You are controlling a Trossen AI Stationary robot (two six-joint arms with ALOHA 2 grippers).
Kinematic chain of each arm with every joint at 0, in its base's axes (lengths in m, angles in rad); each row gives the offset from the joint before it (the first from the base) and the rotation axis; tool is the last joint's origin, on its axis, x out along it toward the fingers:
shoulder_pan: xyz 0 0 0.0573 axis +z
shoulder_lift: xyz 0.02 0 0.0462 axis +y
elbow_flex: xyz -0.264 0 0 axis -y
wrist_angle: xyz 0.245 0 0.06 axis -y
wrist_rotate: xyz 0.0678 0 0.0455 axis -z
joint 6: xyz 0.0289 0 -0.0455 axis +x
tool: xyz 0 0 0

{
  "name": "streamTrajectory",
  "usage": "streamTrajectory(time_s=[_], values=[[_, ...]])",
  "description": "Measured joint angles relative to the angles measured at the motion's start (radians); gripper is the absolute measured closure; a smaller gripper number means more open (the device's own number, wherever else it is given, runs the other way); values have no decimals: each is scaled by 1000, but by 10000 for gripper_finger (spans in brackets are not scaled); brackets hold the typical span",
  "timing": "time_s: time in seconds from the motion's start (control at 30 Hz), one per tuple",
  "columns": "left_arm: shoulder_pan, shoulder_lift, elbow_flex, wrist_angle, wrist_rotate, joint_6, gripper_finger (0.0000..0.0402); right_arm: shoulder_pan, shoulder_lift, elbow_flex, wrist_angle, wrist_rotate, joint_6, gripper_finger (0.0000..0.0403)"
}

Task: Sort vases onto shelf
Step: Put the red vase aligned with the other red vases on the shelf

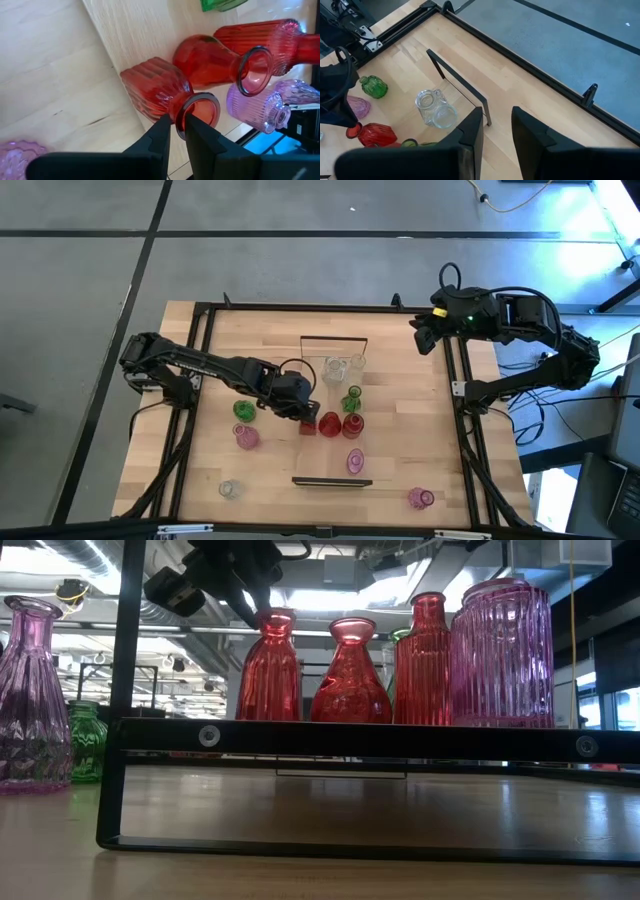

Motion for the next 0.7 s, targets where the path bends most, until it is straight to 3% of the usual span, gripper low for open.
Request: streamTrajectory(time_s=[0.7], values=[[2,-7,0,63,4,26,351,0,0,0,3,-1,19,317]])
